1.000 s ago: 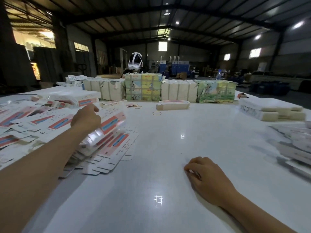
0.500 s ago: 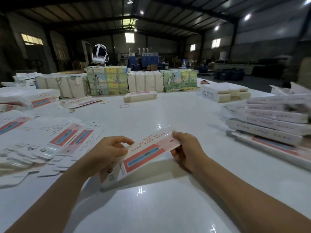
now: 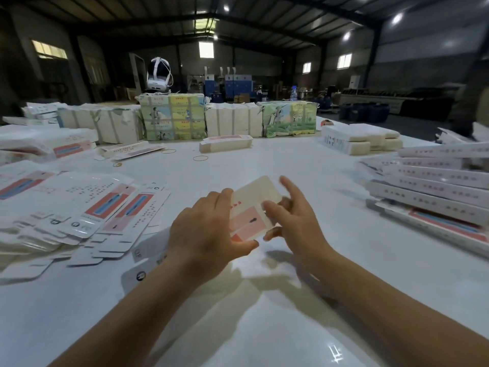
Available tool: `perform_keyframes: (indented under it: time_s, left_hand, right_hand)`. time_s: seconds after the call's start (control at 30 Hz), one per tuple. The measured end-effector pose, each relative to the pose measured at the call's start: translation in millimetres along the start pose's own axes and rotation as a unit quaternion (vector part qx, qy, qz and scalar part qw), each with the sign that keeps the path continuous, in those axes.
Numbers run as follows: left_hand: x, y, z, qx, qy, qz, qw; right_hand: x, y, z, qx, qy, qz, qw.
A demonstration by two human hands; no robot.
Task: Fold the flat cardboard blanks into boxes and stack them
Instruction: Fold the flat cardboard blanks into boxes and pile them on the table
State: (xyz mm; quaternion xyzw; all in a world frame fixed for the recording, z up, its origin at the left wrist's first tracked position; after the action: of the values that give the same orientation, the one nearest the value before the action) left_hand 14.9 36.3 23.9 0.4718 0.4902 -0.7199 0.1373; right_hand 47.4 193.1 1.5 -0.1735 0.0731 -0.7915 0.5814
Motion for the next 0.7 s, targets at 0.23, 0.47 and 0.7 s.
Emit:
perform_keyframes:
  time_s: [0.23, 0.47, 0.7]
  left_hand:
    - [-5.3, 0.2, -0.9, -0.045, -0.037, 0.004, 0.998]
    - [-4.8, 1.4, -1.3, -0.061, -0.075, 0.017, 0.995]
    - [-4.4, -1.7, -11.7, -0.016, -0.11, -0.003, 0.994]
  right_hand:
    - [8.1, 7.2, -2.6, -0.115, 0.204, 0.028, 0.972]
    - [12.5, 13.2, 3.4, -0.141, 0.229, 0.028, 0.963]
    - [14.4, 7.3, -9.4, 0.146, -0.081, 0.111, 0.98]
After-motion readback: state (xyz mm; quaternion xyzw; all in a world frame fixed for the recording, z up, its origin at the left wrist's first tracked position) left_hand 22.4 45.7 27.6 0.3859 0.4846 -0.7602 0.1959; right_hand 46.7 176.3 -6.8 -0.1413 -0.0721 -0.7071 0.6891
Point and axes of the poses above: each hand's wrist, its own y-axis away from the middle knuckle, its own x-axis out of the palm, z = x × y, the point moved 4 cm from there along -y, towards the middle knuckle, and after that the axes turned 13 degrees about -y, right-handed, at the moved point
